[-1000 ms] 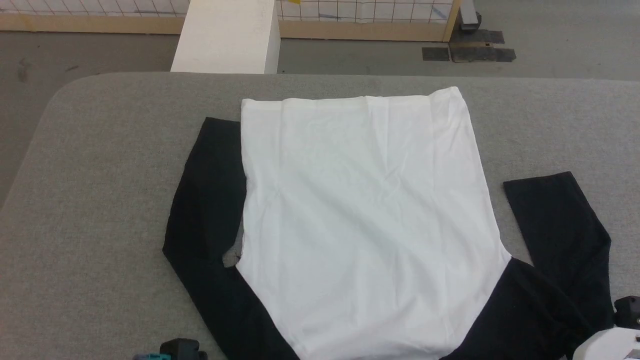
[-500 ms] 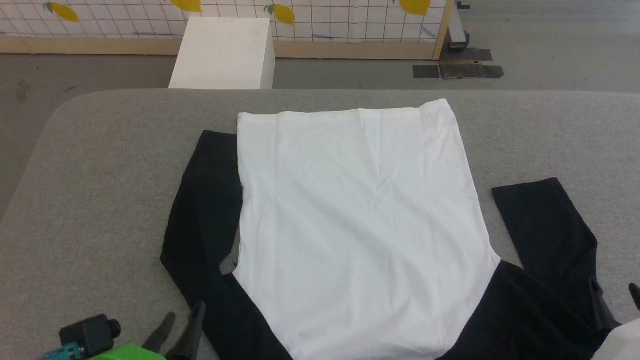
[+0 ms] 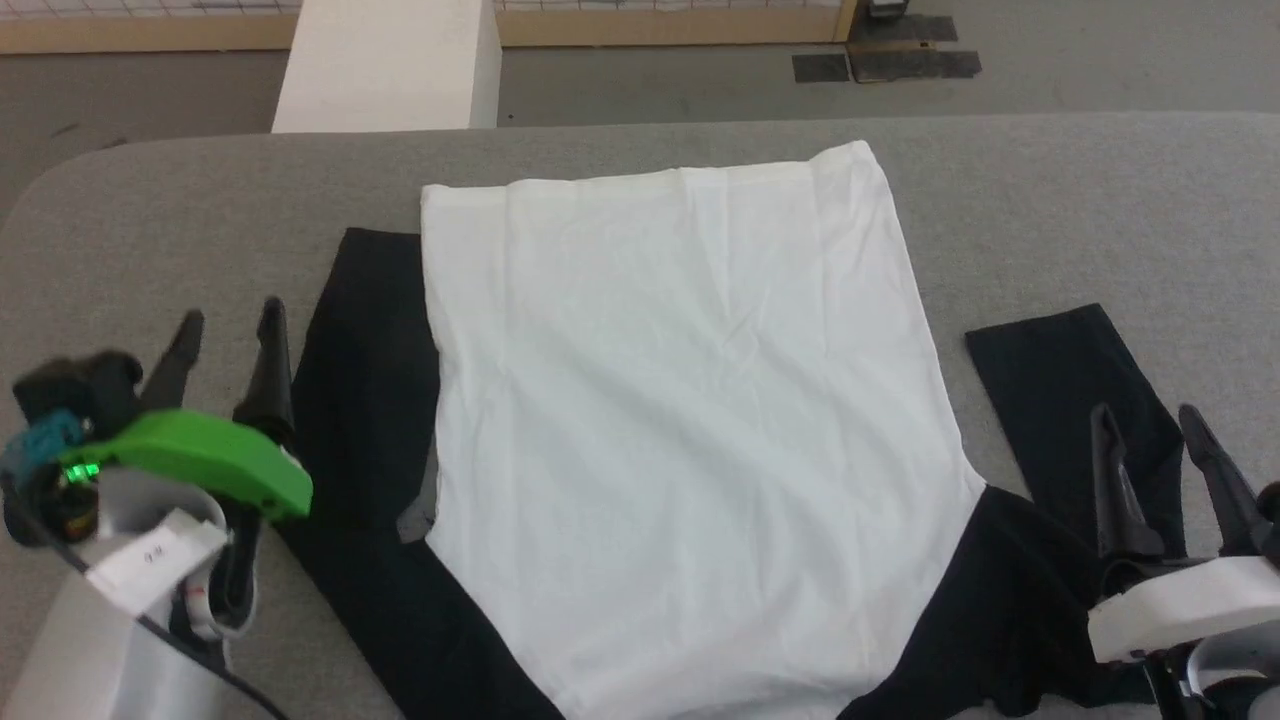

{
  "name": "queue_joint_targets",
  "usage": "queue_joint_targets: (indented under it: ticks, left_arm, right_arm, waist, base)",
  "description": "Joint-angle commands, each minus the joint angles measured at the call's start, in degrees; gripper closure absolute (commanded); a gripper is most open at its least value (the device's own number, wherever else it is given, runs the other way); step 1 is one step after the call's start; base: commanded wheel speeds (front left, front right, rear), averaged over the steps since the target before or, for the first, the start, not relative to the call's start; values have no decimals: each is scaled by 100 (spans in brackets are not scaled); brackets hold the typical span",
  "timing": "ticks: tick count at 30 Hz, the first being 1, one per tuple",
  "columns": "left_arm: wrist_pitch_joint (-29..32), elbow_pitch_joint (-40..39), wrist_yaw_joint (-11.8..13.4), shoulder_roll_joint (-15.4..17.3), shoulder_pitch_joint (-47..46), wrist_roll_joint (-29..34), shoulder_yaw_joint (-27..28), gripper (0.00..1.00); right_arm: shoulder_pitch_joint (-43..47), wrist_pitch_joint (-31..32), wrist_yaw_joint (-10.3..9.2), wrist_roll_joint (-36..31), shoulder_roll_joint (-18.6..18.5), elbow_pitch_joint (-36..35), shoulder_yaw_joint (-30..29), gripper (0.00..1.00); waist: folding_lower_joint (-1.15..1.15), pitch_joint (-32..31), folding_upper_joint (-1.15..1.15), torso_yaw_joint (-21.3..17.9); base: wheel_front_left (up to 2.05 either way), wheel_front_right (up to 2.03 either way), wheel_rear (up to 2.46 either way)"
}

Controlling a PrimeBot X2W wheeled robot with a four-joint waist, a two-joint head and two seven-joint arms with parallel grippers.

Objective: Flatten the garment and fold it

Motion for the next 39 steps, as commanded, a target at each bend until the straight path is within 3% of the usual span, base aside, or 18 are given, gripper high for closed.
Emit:
queue_joint_targets:
  ticks: [1,9,17,24,34,35,36,37,39]
  left_arm:
    - [96,203,-94,150,-375,117,-57,0]
    - [1258,1524,-541,895,-2168,309,-330,0]
    - [2480,2127,-650,1267,-3048,72,-334,0]
    - [3443,2270,-315,1441,-3245,-84,-280,0]
    - [4945,2063,404,1598,-2969,-258,-296,0]
    - [5059,2010,445,1620,-2928,-274,-300,7]
    - [5158,1928,487,1641,-2880,-296,-294,86]
    - [5197,1845,549,1650,-2841,-321,-259,100]
    - [5183,1677,626,1644,-2761,-355,-203,100]
  right_arm:
    - [-163,-64,-9,-35,-3,33,67,0]
    - [-627,-281,-9,35,-3,176,507,0]
    - [-927,-417,-9,118,-3,227,680,0]
    - [-1048,-523,-9,194,-3,301,789,0]
    - [-1179,-645,-9,335,-3,441,834,0]
    - [-1187,-654,-9,336,-3,447,830,0]
    - [-1195,-661,-9,339,-3,454,825,0]
    - [-1199,-665,-9,339,-3,461,820,0]
    - [-1198,-671,-9,333,-3,475,800,0]
  waist:
    - [0,315,45,-226]
    - [0,995,45,-668]
    - [0,1532,45,-1002]
    - [0,1780,45,-1190]
    - [0,1945,45,-1337]
    - [0,1946,45,-1344]
    - [0,1945,45,-1348]
    - [0,1941,45,-1347]
    - [0,1912,45,-1326]
  base:
    - [0,0,0]
    - [0,0,0]
    - [0,0,0]
    - [0,0,0]
    - [0,0,0]
    - [0,0,0]
    - [0,0,0]
    - [0,0,0]
    - [0,0,0]
